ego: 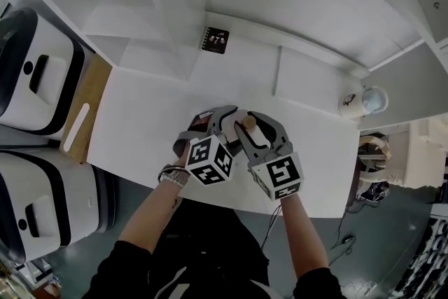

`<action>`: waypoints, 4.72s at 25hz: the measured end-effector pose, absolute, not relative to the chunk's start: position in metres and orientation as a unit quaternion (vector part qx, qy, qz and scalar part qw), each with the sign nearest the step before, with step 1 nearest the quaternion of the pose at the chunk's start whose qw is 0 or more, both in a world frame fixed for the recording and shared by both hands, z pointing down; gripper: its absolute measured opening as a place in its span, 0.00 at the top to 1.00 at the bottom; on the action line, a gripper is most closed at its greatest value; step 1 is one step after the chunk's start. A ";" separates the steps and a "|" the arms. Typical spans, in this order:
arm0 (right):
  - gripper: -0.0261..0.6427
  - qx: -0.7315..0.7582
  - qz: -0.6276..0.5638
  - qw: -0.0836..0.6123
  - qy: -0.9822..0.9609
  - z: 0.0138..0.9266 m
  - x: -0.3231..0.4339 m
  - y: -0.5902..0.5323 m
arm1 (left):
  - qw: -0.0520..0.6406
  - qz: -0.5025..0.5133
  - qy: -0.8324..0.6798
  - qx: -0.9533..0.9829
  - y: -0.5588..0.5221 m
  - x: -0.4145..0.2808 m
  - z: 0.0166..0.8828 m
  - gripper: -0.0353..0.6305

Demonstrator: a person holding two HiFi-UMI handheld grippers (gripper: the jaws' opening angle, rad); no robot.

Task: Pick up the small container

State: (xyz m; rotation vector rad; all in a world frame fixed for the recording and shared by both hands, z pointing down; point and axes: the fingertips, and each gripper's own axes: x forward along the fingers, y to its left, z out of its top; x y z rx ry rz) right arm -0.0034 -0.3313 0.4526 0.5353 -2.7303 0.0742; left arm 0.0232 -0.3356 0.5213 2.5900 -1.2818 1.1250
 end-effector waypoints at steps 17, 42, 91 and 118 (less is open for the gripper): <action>0.74 0.201 -0.046 0.128 -0.970 0.344 -0.004 -0.281 | -0.006 0.345 -0.439 0.829 -0.292 0.025 0.417 0.38; 0.74 0.215 -0.081 0.085 -0.969 0.260 0.007 -0.234 | -0.064 0.330 -0.445 0.830 -0.251 0.035 0.331 0.38; 0.74 0.212 -0.089 0.083 -0.970 0.248 0.006 -0.223 | -0.071 0.323 -0.443 0.833 -0.240 0.036 0.317 0.38; 0.74 0.214 -0.093 0.088 -0.968 0.248 0.006 -0.221 | -0.072 0.319 -0.438 0.837 -0.238 0.038 0.316 0.38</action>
